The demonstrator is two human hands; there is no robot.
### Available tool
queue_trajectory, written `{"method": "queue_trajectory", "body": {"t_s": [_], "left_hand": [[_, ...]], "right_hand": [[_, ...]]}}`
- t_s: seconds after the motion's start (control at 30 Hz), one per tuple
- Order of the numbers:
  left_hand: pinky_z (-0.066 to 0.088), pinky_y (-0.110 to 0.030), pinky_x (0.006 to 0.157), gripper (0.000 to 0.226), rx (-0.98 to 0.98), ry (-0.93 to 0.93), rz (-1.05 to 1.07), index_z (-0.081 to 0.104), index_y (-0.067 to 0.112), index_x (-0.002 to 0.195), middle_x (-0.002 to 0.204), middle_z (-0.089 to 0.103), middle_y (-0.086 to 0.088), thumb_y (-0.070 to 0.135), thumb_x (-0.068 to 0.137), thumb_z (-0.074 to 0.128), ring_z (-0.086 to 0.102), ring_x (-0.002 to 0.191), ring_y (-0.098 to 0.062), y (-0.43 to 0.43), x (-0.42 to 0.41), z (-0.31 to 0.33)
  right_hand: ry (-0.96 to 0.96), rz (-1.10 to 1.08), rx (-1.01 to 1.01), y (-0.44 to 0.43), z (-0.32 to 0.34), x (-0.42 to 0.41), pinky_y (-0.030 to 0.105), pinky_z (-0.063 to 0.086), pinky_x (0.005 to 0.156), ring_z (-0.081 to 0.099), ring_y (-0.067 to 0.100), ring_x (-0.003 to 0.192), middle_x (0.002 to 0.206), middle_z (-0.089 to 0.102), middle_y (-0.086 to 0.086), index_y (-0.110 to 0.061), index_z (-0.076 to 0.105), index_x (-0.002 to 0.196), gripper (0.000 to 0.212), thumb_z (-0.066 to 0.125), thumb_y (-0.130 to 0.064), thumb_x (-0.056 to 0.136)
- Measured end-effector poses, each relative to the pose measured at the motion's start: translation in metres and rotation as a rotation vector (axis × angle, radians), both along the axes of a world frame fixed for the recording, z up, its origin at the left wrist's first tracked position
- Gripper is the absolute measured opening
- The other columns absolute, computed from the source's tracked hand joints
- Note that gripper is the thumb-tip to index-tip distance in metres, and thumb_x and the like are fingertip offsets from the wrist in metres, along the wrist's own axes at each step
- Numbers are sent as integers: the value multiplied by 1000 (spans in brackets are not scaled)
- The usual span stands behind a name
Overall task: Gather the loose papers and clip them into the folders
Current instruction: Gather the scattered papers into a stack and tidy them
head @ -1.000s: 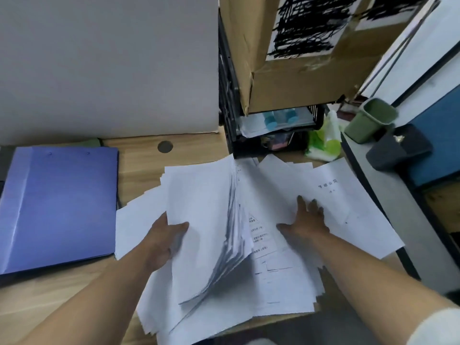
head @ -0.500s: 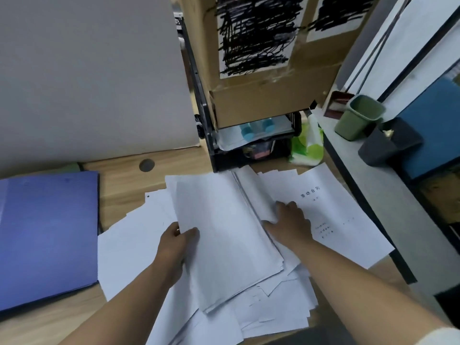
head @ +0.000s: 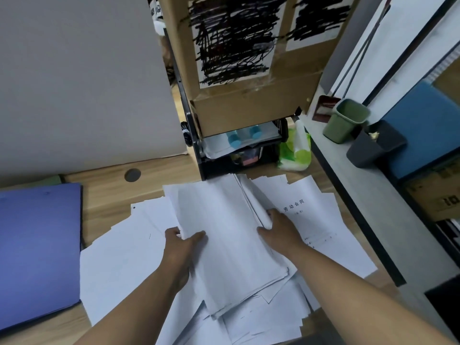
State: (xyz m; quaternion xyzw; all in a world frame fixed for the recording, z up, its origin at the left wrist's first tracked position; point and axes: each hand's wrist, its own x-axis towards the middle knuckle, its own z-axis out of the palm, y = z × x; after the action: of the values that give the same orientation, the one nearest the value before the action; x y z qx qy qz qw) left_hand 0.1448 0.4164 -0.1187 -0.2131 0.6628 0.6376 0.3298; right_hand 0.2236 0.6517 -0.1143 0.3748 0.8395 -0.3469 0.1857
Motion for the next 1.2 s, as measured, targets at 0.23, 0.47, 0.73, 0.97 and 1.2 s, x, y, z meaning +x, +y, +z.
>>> {"method": "queue_trajectory", "body": {"t_s": [0.23, 0.47, 0.73, 0.97, 1.2], "left_hand": [[60, -45, 83, 32, 107, -135, -145, 67, 6, 124, 111, 79, -13, 5, 92, 69, 76, 100, -36, 6, 6, -4], [57, -55, 95, 32, 96, -160, -265, 61, 12, 133, 122, 75, -14, 11, 101, 61, 73, 111, -38, -3, 5, -12], [59, -43, 82, 32, -14, -104, -199, 63, 5, 128, 113, 77, -18, 2, 96, 65, 73, 102, -41, -6, 10, -26], [57, -44, 89, 33, -17, -86, -198, 62, 7, 129, 115, 77, -17, 1, 97, 64, 72, 106, -41, -10, 11, -26], [54, -52, 100, 33, -37, -88, -208, 62, 7, 130, 117, 76, -17, 3, 97, 64, 71, 109, -41, -17, 12, -24]], "right_hand": [[77, -150, -191, 25, 4, 29, 25, 45, 79, 62, 17, 100, 109, 62, -4, -15, 61, 124, 42, 73, -21, 84], [59, -223, -295, 73, 16, 60, 20, 51, 70, 64, 17, 96, 122, 65, 4, -18, 57, 122, 37, 68, -7, 88], [-252, -363, 251, 136, -6, 123, 49, 51, 98, 45, 36, 124, 134, 50, 14, -14, 54, 133, 50, 62, -31, 87], [-344, -429, 247, 139, -27, 137, 57, 45, 107, 34, 39, 143, 157, 29, 20, -9, 13, 158, 131, 85, -64, 63], [-289, -467, 354, 121, -26, 143, 52, 55, 80, 37, 38, 131, 140, 35, 19, -7, 38, 145, 102, 84, -59, 70]]}}
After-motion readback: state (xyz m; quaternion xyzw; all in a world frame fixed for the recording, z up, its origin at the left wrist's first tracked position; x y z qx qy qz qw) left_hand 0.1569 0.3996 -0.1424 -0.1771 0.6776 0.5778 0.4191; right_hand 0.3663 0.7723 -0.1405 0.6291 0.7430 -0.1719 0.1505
